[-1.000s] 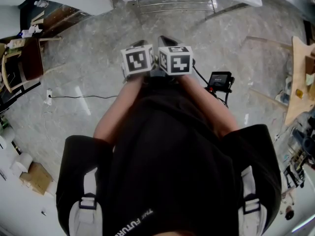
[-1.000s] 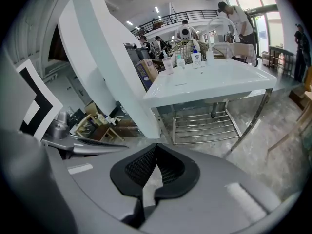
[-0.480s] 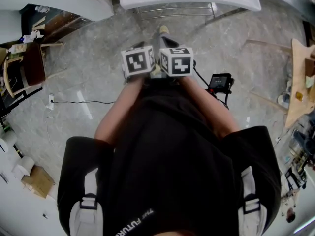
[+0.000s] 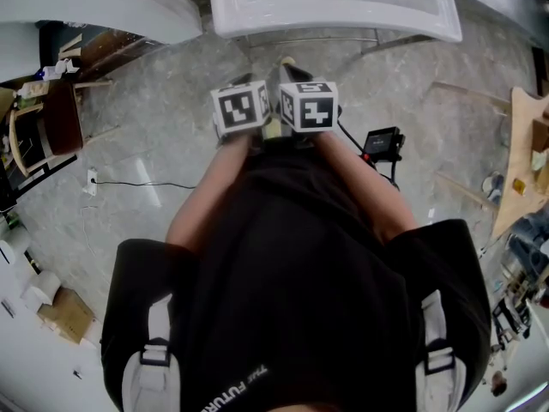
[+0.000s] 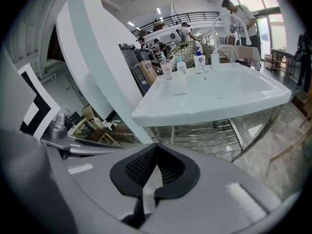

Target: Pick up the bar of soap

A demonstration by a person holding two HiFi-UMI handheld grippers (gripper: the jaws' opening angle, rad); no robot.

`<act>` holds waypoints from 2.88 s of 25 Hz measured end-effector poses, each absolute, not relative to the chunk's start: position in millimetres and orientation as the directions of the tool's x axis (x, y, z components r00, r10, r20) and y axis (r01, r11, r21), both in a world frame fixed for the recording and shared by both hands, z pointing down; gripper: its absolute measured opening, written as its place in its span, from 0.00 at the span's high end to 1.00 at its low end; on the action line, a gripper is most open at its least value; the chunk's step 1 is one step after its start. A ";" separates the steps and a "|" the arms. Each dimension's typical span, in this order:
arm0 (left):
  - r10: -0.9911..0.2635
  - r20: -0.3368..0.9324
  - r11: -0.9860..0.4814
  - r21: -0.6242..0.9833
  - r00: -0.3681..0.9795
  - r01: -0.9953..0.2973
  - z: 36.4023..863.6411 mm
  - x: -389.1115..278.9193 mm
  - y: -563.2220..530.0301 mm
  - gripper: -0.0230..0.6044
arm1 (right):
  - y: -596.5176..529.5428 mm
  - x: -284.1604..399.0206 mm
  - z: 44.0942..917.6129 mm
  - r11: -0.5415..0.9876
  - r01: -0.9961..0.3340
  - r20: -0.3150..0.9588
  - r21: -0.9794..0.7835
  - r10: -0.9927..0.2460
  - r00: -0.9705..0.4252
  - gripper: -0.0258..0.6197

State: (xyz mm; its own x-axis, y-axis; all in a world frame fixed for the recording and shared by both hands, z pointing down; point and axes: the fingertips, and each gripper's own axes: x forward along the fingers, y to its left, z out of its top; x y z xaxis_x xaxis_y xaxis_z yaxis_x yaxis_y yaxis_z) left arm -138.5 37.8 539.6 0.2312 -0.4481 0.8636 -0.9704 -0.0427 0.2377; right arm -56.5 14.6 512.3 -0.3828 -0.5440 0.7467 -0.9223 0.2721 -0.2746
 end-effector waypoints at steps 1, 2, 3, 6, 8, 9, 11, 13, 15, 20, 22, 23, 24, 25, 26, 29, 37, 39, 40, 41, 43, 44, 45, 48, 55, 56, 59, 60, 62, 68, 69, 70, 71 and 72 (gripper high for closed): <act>-0.447 0.865 -0.039 0.234 0.227 -0.971 539.8 -141.1 29.6 0.97 | 5.6 -58.9 512.0 0.275 -0.920 0.746 -0.278 -0.542 -0.387 0.94; -0.447 0.866 -0.036 0.232 0.223 -0.972 539.8 -143.2 20.8 0.97 | -3.9 -60.7 511.3 0.278 -0.919 0.744 -0.281 -0.541 -0.391 0.94; -0.449 0.865 -0.034 0.231 0.222 -0.972 539.8 -143.9 11.9 0.97 | -13.4 -61.3 510.5 0.280 -0.918 0.743 -0.281 -0.541 -0.393 0.94; -0.461 0.861 -0.037 0.226 0.217 -0.973 538.8 -143.0 -17.4 0.97 | -43.0 -58.6 508.9 0.283 -0.917 0.742 -0.280 -0.543 -0.394 0.94; -0.461 0.860 -0.030 0.234 0.221 -0.972 537.5 -142.0 -37.0 0.97 | -63.5 -57.8 507.0 0.286 -0.917 0.741 -0.278 -0.543 -0.394 0.94; -0.459 0.860 -0.023 0.239 0.222 -0.971 537.4 -141.7 -46.1 0.97 | -72.5 -57.0 506.3 0.287 -0.917 0.743 -0.277 -0.542 -0.393 0.94; -0.458 0.861 -0.016 0.242 0.222 -0.970 537.8 -138.8 -65.2 0.97 | -89.7 -53.1 505.4 0.283 -0.918 0.745 -0.277 -0.540 -0.391 0.94; -0.466 0.857 -0.031 0.235 0.222 -0.972 535.9 -129.6 -85.2 0.97 | -107.7 -45.3 504.7 0.276 -0.919 0.746 -0.282 -0.539 -0.391 0.94; -0.471 0.856 -0.057 0.213 0.214 -0.975 532.1 -120.2 -101.5 0.97 | -123.4 -37.6 505.4 0.270 -0.919 0.750 -0.287 -0.534 -0.391 0.94; -0.467 0.862 -0.067 0.188 0.197 -0.980 525.7 -112.8 -136.4 0.97 | -158.2 -33.5 507.9 0.281 -0.913 0.754 -0.295 -0.519 -0.403 0.94; -0.469 0.862 -0.055 0.187 0.191 -0.981 525.6 -111.4 -146.7 0.97 | -170.1 -31.9 508.9 0.283 -0.910 0.755 -0.304 -0.510 -0.411 0.94; -0.467 0.864 -0.048 0.188 0.188 -0.981 526.8 -110.8 -151.4 0.97 | -176.7 -31.2 509.3 0.285 -0.908 0.757 -0.307 -0.505 -0.414 0.94; -0.466 0.865 -0.043 0.187 0.185 -0.981 527.3 -110.0 -156.8 0.97 | -183.7 -30.7 509.4 0.289 -0.907 0.758 -0.307 -0.501 -0.416 0.94; -0.467 0.865 -0.045 0.182 0.182 -0.982 526.0 -109.2 -163.1 0.97 | -190.1 -30.6 509.5 0.294 -0.905 0.760 -0.307 -0.497 -0.419 0.94; -0.470 0.864 -0.049 0.176 0.178 -0.983 524.0 -108.7 -169.6 0.97 | -195.9 -31.1 509.7 0.301 -0.903 0.761 -0.307 -0.492 -0.423 0.94; -0.472 0.868 -0.034 0.161 0.158 -0.986 523.3 -110.5 -187.9 0.97 | -214.3 -31.4 511.4 0.321 -0.896 0.764 -0.307 -0.478 -0.433 0.94; -0.458 0.881 0.031 0.149 0.118 -0.988 533.9 -103.8 -217.3 0.97 | -250.3 -28.7 519.5 0.346 -0.871 0.761 -0.350 -0.437 -0.479 0.94; -0.450 0.887 0.040 0.138 0.105 -0.990 535.1 -101.9 -221.0 0.97 | -255.4 -28.0 521.0 0.351 -0.864 0.759 -0.360 -0.427 -0.490 0.94; -0.445 0.889 0.047 0.137 0.103 -0.989 536.6 -100.7 -220.8 0.97 | -256.2 -27.6 521.4 0.355 -0.861 0.759 -0.365 -0.422 -0.496 0.94; -0.441 0.892 0.054 0.139 0.101 -0.989 538.8 -100.0 -220.1 0.97 | -256.5 -27.7 521.7 0.360 -0.857 0.759 -0.369 -0.416 -0.501 0.94; -0.437 0.894 0.065 0.139 0.097 -0.988 540.7 -101.9 -221.4 0.97 | -258.9 -30.8 522.0 0.367 -0.850 0.758 -0.377 -0.405 -0.511 0.94; -0.439 0.893 0.064 0.135 0.093 -0.989 539.0 -104.6 -224.9 0.97 | -261.4 -34.0 522.4 0.371 -0.847 0.757 -0.380 -0.401 -0.515 0.94; -0.443 0.892 0.064 0.130 0.089 -0.989 537.4 -109.0 -229.4 0.97 | -265.0 -38.5 523.3 0.373 -0.845 0.757 -0.383 -0.397 -0.519 0.94; -0.445 0.892 0.073 0.121 0.076 -0.990 537.3 -122.2 -239.3 0.97 | -275.4 -50.6 524.9 0.376 -0.839 0.755 -0.393 -0.390 -0.528 0.94; -0.432 0.899 0.071 0.117 0.075 -0.991 533.5 -119.3 -244.9 0.97 | -281.3 -42.8 520.9 0.354 -0.852 0.760 -0.385 -0.402 -0.511 0.94; -0.425 0.902 0.070 0.113 0.073 -0.991 534.4 -120.9 -246.4 0.97 | -284.0 -42.9 521.4 0.349 -0.855 0.762 -0.383 -0.404 -0.506 0.94; -0.408 0.909 0.067 0.119 0.082 -0.991 536.8 -120.4 -248.8 0.97 | -288.7 -42.5 523.0 0.340 -0.860 0.764 -0.382 -0.407 -0.500 0.94; -0.406 0.909 0.065 0.126 0.089 -0.990 537.3 -119.4 -250.0 0.97 | -288.9 -42.8 523.7 0.337 -0.861 0.767 -0.382 -0.404 -0.498 0.94; -0.409 0.907 0.057 0.133 0.099 -0.989 538.3 -123.0 -254.8 0.97 | -290.9 -48.0 525.1 0.333 -0.863 0.773 -0.380 -0.398 -0.494 0.94; -0.411 0.905 0.040 0.138 0.110 -0.990 538.1 -128.5 -265.1 0.97 | -301.9 -52.2 523.9 0.324 -0.871 0.769 -0.368 -0.420 -0.481 0.94; -0.411 0.905 0.035 0.138 0.112 -0.990 538.1 -129.5 -267.7 0.97 | -304.3 -52.8 523.3 0.320 -0.874 0.771 -0.366 -0.422 -0.477 0.94; -0.409 0.905 0.030 0.140 0.115 -0.990 537.9 -130.7 -270.1 0.97 | -306.6 -54.1 522.5 0.316 -0.876 0.771 -0.366 -0.424 -0.475 0.94; -0.409 0.905 0.025 0.143 0.121 -0.989 537.3 -131.4 -272.7 0.97 | -308.7 -55.8 521.7 0.315 -0.877 0.771 -0.364 -0.427 -0.473 0.94; -0.410 0.903 0.019 0.147 0.127 -0.989 536.4 -131.8 -275.5 0.97 | -310.8 -57.7 520.7 0.317 -0.877 0.769 -0.361 -0.431 -0.472 0.94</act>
State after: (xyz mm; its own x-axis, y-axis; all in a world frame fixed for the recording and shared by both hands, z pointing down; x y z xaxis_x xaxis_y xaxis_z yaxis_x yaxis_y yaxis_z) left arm -131.8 -275.5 536.4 0.1266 -0.4100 0.9032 -0.9889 0.0194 0.1475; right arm -57.7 -310.8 520.7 -0.4721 -0.4306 0.7692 -0.8771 0.3167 -0.3610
